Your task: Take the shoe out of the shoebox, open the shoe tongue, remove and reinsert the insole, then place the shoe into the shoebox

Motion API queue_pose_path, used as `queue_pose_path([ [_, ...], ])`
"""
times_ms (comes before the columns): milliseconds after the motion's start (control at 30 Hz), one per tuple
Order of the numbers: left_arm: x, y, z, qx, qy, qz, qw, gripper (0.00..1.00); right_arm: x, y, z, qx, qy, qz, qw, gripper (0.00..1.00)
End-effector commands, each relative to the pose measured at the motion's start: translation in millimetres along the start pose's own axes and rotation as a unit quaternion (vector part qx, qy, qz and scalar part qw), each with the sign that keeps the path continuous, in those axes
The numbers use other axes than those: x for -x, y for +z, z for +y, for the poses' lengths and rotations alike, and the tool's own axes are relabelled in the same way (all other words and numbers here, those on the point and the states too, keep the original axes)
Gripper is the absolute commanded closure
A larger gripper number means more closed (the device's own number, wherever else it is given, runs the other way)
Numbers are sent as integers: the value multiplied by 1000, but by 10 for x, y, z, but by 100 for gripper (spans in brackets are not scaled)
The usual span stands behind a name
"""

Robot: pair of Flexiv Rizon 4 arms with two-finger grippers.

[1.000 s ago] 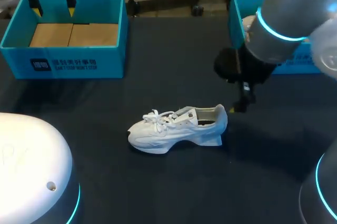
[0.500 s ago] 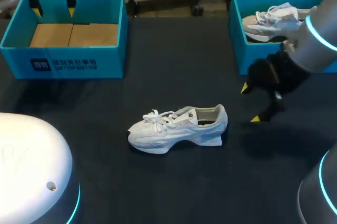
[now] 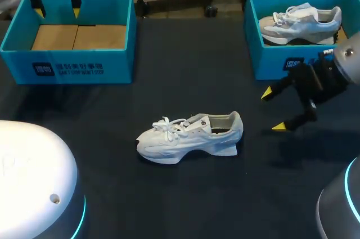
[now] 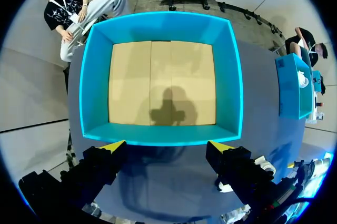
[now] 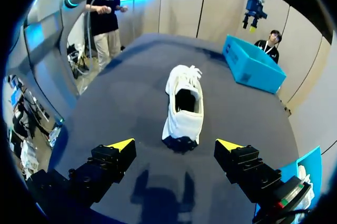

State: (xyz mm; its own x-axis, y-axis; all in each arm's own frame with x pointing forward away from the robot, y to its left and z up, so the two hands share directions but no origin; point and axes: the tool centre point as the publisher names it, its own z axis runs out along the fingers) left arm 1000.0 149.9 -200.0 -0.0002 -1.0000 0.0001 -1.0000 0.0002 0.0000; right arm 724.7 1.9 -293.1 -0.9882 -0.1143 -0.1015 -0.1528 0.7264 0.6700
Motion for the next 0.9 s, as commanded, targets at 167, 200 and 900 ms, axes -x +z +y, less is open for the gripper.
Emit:
queue_pose_path([
  [167,0,0,0,0,0,0,1000,0,-23,11,-116,17,5,-14,1000,0],
  [200,0,0,0,0,0,0,1000,0,-18,11,-146,23,6,-21,999,0],
  [900,0,0,0,0,0,0,1000,0,105,243,-703,74,35,-50,995,0],
])
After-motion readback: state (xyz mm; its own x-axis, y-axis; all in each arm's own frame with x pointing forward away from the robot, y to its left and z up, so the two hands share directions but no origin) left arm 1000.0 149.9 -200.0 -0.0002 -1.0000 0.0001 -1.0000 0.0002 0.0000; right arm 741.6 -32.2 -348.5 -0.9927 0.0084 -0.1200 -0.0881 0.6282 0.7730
